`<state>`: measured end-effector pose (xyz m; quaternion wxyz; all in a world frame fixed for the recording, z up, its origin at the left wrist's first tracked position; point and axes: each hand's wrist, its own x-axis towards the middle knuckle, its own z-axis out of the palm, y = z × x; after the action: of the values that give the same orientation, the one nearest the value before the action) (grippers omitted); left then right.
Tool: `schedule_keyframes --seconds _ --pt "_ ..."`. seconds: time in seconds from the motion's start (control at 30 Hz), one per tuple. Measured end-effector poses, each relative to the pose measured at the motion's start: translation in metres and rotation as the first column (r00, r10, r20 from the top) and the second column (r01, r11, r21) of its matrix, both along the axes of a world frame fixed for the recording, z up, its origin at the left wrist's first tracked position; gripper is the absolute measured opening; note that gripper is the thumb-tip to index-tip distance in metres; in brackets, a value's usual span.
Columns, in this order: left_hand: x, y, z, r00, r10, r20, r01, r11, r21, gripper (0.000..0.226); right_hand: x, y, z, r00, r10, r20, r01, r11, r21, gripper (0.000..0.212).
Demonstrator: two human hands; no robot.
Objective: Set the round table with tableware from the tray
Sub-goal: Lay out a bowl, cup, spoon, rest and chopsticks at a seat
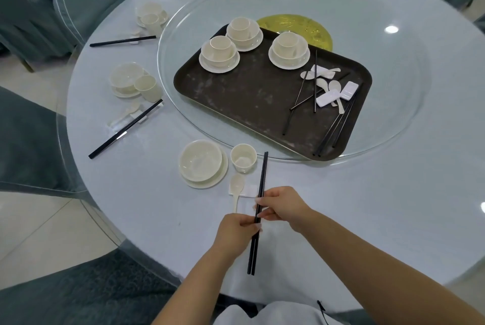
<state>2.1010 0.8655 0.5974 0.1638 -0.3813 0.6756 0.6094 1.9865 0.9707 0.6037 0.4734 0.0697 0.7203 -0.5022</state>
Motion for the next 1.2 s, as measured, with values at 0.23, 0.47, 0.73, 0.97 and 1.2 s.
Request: schedule_keyframes --seconds 0.23,0.47,0.73,0.97,1.2 --pt "0.012 0.003 -0.024 0.986 -0.127 0.11 0.148 0.965 -0.217 0.033 0.016 -0.009 -0.022 0.997 -0.063 0.046 0.058 0.993 0.105 0.017" --pt "0.013 0.0 -0.036 0.983 -0.141 0.122 0.172 0.936 -0.307 0.027 0.018 -0.019 -0.03 0.998 -0.055 0.018 0.052 0.989 0.138 0.02" --pt "0.017 0.0 -0.044 0.98 -0.165 0.107 0.194 0.905 -0.379 0.029 0.015 -0.024 -0.03 0.998 -0.059 0.01 0.057 0.989 0.134 0.022" --pt "0.017 0.004 -0.048 0.978 -0.177 0.111 0.208 0.887 -0.412 0.028 0.017 -0.019 -0.03 0.998 -0.054 0.018 0.051 0.991 0.125 0.021" --pt "0.017 0.005 -0.049 0.975 -0.196 0.105 0.222 0.871 -0.438 0.027 0.018 -0.014 -0.032 0.999 -0.044 0.021 0.041 0.992 0.119 0.016"
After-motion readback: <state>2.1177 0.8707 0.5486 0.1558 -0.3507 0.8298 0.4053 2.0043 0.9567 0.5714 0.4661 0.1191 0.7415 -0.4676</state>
